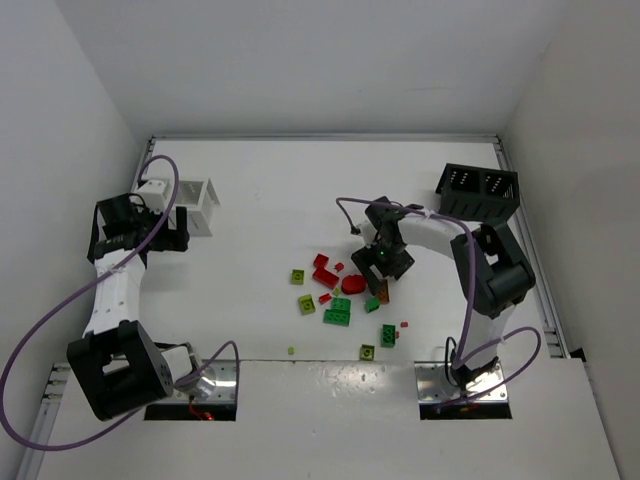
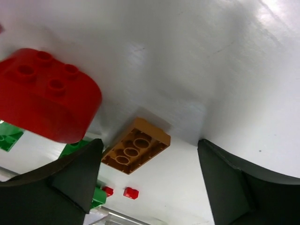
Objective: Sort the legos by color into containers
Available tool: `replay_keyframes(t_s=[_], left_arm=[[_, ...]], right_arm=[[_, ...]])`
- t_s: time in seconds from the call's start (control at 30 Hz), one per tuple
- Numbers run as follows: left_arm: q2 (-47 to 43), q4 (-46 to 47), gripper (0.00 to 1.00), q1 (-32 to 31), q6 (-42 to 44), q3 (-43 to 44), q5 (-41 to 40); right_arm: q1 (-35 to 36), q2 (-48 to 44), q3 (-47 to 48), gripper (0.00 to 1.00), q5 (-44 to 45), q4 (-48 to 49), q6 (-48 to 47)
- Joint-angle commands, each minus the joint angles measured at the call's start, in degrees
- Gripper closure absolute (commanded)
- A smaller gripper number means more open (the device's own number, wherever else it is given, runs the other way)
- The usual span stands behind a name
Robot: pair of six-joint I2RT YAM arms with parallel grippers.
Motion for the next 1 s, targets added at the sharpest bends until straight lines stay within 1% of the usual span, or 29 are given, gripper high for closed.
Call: replay_keyframes(t_s=[0.0, 0.07, 0.2, 0.23, 0.3, 0.33, 0.43, 0.47, 0.53, 0.67, 0.73, 0.77, 0.8, 0.87, 0.93, 0.97], left_arm=[[0.14, 2.05, 0.0, -0.16, -0.9, -0.42, -0.71], [0.14, 2.05, 0.0, -0.16, -0.9, -0.42, -0.71], [0.14, 2.05, 0.0, -0.16, -0.9, -0.42, -0.01], [0.14, 2.05, 0.0, -0.16, -0.38, -0.42, 0.0], [0.14, 2.05, 0.0, -0.16, -0.37, -0.42, 1.4], [0.14, 2.05, 0.0, -0.16, -0.37, -0.42, 2.27], [0.75, 2.05, 0.0, -0.16, -0.9, 0.11, 3.6], [0.76, 2.05, 0.0, -0.16, -0.9, 0.72, 3.6], [1.37, 2.05, 0.0, -0.16, -0.9, 0.73, 4.65], [1.37, 2.05, 0.0, -0.16, -0.9, 0.73, 5.71], [1.37, 2.57, 0.0, -0.16, -0.9, 0.73, 6.76], [1.37, 2.57, 0.0, -0.16, -0.9, 0.73, 6.76], [1.37, 2.57, 0.0, -0.16, -0.9, 0.73, 7.29], [1.37, 3.09, 0.0, -0.16, -0.9, 0.73, 7.81], [1.37, 3.1, 0.0, -0.16, -0.9, 0.2, 8.34], [1.37, 3.71, 0.0, -0.16, -0.9, 0.2, 8.35]], right_arm=[[-0.63, 2.61, 0.59, 0.2, 1.62, 1.8, 2.08], [-1.16, 3.13, 0.59, 0.37, 1.62, 1.8, 2.61], [-1.17, 2.61, 0.06, 0.59, 1.01, 0.67, 1.38], [-1.17, 1.48, 0.06, 0.68, 1.01, 0.05, 1.37], [-1.17, -0.11, 0.06, 0.76, 1.01, -1.53, 0.76], [-1.17, -0.9, 0.06, 0.83, 1.62, -2.41, 0.76], [-1.69, -5.2, 2.52, 0.92, 2.76, -5.31, -0.47], [-2.48, -6.61, 4.44, 0.98, 4.77, -5.31, -0.99], [-3.18, -10.3, 7.17, 1.0, 7.32, -6.36, -1.52], [-7.57, -13.3, 17.36, 1.0, 13.74, -6.37, -3.46], [-9.86, -14.09, 19.83, 1.0, 16.46, -3.31, -3.99], [-12.65, -15.75, 20.45, 1.0, 18.65, -1.47, -3.99], [-14.16, -16.46, 20.45, 1.0, 19.46, 3.08, -3.99], [-18.02, -18.65, 18.19, 1.0, 22.35, 8.89, -3.99], [-20.58, -18.66, 17.55, 1.0, 24.55, 15.56, -4.51], [-23.29, -18.05, 18.69, 1.0, 24.56, 16.56, -4.51]])
